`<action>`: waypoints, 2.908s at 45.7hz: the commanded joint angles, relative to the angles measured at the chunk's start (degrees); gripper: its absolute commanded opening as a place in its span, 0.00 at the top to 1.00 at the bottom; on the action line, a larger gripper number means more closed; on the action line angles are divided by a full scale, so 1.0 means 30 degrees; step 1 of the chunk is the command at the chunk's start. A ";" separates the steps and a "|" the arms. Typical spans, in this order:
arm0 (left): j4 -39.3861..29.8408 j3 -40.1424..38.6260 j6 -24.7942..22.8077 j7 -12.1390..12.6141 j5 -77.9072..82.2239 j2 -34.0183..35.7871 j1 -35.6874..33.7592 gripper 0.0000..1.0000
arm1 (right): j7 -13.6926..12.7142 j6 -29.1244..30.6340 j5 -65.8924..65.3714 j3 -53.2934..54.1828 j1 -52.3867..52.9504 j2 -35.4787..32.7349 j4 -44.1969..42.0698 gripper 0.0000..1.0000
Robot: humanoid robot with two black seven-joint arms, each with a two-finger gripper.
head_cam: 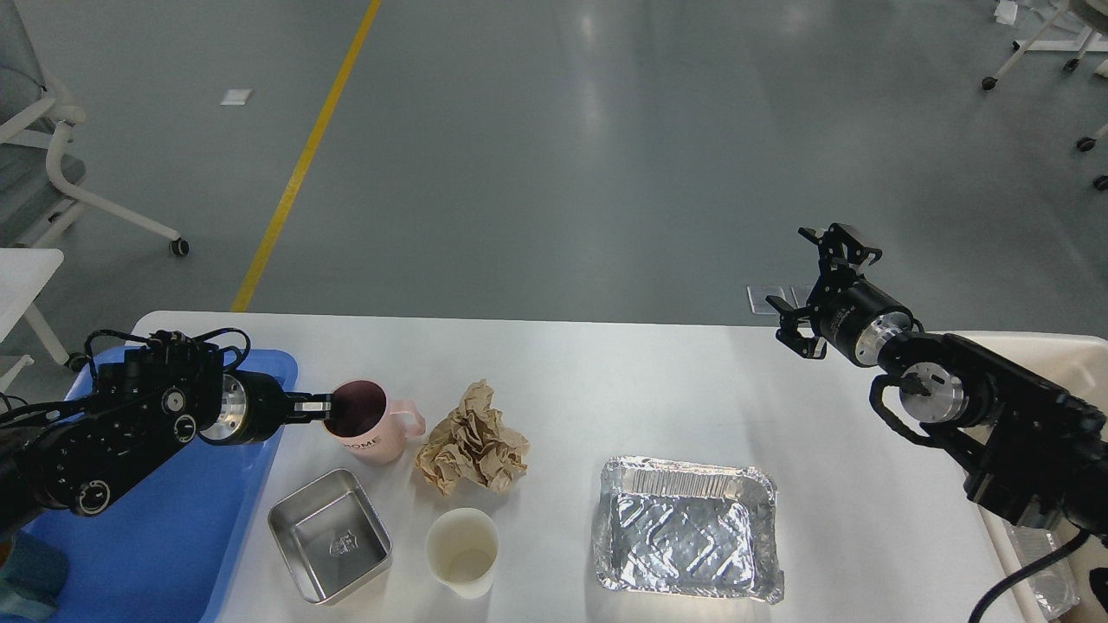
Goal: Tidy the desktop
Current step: 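Grasp the pink mug with the left gripper and lift it, then lower the pink mug into the blue tray and release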
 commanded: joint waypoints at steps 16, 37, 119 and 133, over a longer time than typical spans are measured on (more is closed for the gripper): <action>-0.0499 -0.0121 -0.0334 -0.1348 -0.0206 0.0175 -0.0243 0.99 | 0.0004 -0.0002 -0.0093 -0.0026 -0.0028 0.0090 -0.0080 0.00; -0.8203 -0.1849 -0.1829 -0.1876 -0.6092 0.9107 -0.0039 0.96 | 0.0004 -0.0002 -0.0738 -0.0026 -0.0145 0.0412 -0.0168 0.00; -0.9495 0.7144 0.4586 -0.2287 0.0321 1.4766 0.2275 0.95 | 0.0004 0.0057 -0.1118 -0.0026 0.0587 0.0852 -0.0080 0.00; -0.7825 0.7144 0.5406 -0.2608 0.0321 1.3185 0.3476 0.94 | 0.0004 0.0057 -0.1118 -0.0026 0.0558 0.0618 -0.0051 0.00</action>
